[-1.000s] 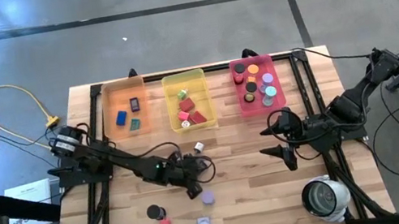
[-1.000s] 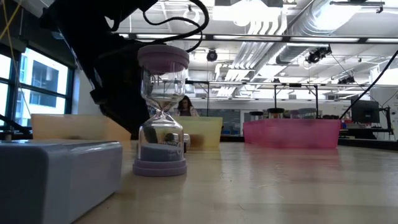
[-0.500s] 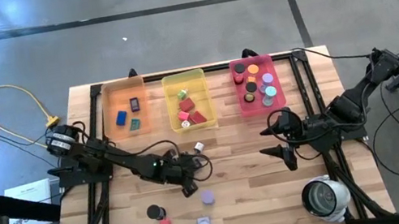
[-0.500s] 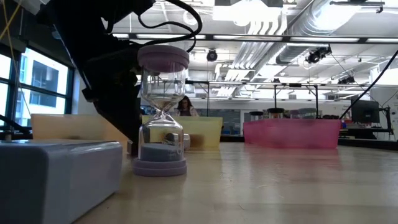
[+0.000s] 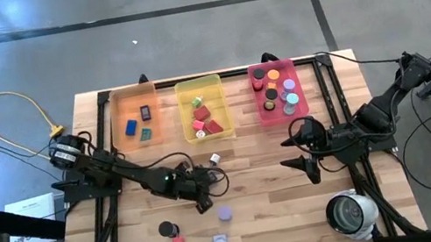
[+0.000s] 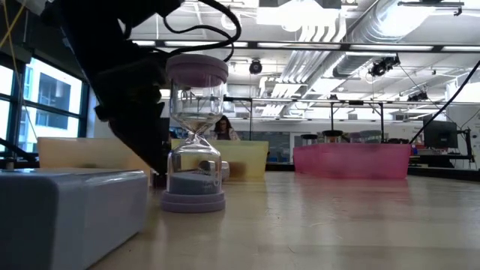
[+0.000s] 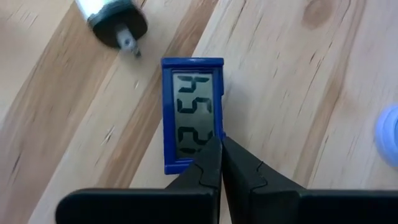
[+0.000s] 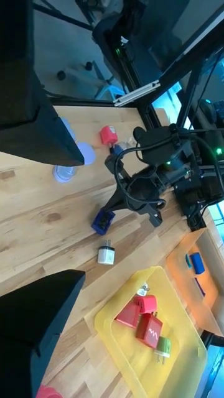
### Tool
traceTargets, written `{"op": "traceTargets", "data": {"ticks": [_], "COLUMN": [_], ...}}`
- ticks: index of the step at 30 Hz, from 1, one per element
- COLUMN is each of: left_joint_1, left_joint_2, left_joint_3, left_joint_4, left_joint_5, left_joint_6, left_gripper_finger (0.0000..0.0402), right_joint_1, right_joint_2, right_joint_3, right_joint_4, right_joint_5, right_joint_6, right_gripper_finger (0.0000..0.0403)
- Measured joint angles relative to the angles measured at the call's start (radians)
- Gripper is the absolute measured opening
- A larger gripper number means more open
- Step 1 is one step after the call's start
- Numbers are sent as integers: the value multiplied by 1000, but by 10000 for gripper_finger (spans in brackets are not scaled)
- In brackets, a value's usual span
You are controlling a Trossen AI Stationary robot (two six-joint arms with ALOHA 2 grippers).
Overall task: Pick & Place Office items
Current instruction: Put the blue digital clock into the orange bin
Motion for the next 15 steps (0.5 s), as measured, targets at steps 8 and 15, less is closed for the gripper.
{"op": "traceTargets", "data": {"ticks": [8,15], "left_joint_1": [-14,-18], "left_joint_2": [-63,-76], "left_joint_3": [-2,-2], "left_joint_4": [-37,-44], "left_joint_5": [-33,-42], "left_joint_6": [1,1], "left_gripper_finger": [0,0], "right_joint_1": [0,0], "right_joint_2": [0,0], "right_joint_3": [0,0], "right_joint_4": [0,0], "right_joint_5": [4,4], "right_joint_6": [-1,-2], "right_gripper_finger": [277,277]}}
